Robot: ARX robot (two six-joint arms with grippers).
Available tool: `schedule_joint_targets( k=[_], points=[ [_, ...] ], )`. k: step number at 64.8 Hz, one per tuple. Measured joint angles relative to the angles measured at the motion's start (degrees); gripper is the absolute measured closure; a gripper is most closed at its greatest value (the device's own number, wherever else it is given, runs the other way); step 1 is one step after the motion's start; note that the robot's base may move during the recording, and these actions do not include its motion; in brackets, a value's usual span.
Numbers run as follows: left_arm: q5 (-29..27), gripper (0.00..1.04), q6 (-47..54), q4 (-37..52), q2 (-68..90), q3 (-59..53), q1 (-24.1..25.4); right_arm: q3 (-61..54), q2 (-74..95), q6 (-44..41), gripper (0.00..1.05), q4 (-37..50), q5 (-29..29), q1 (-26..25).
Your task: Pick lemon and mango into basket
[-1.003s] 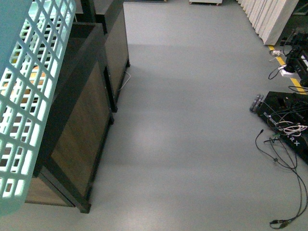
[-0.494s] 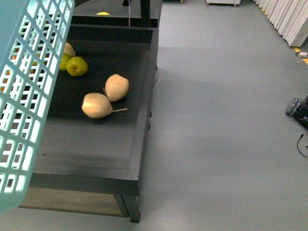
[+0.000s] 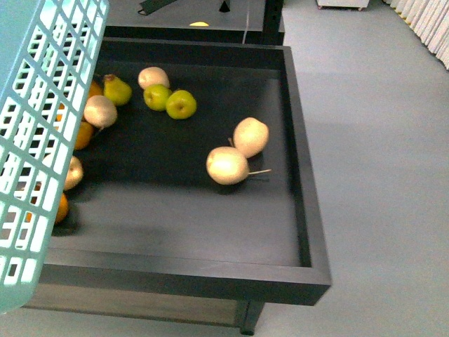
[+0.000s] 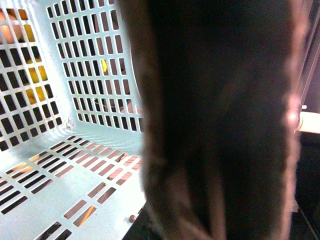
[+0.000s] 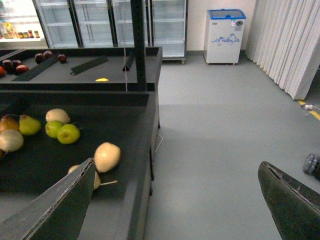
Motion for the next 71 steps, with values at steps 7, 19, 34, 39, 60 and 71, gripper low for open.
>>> schedule_joint_targets(
  k=[7, 19, 34, 39, 60, 71],
  points=[
    [0.0, 1.0, 0.1, 0.0, 0.0, 0.0, 0.0, 0.0, 0.0, 0.0, 0.09, 0.0, 0.0, 0.0],
    [0.0, 1.0, 0.0, 0.0, 0.1, 0.0, 0.0, 0.0, 0.0, 0.0, 0.09, 0.0, 0.1, 0.0],
    [0.0, 1.0, 0.0, 0.0, 0.1, 0.0, 0.0, 0.0, 0.0, 0.0, 0.09, 0.0, 0.1, 0.0],
    [0.0, 1.0, 0.0, 0.0, 0.1, 0.0, 0.0, 0.0, 0.0, 0.0, 0.09, 0.0, 0.1, 0.0],
    [-0.1, 1.0, 0.0, 0.0, 0.1, 0.0, 0.0, 0.0, 0.0, 0.0, 0.09, 0.0, 0.0, 0.0],
    [0.0, 1.0, 0.1, 0.0, 0.0, 0.1, 0.0, 0.0, 0.0, 0.0, 0.09, 0.0, 0.1, 0.0]
  ],
)
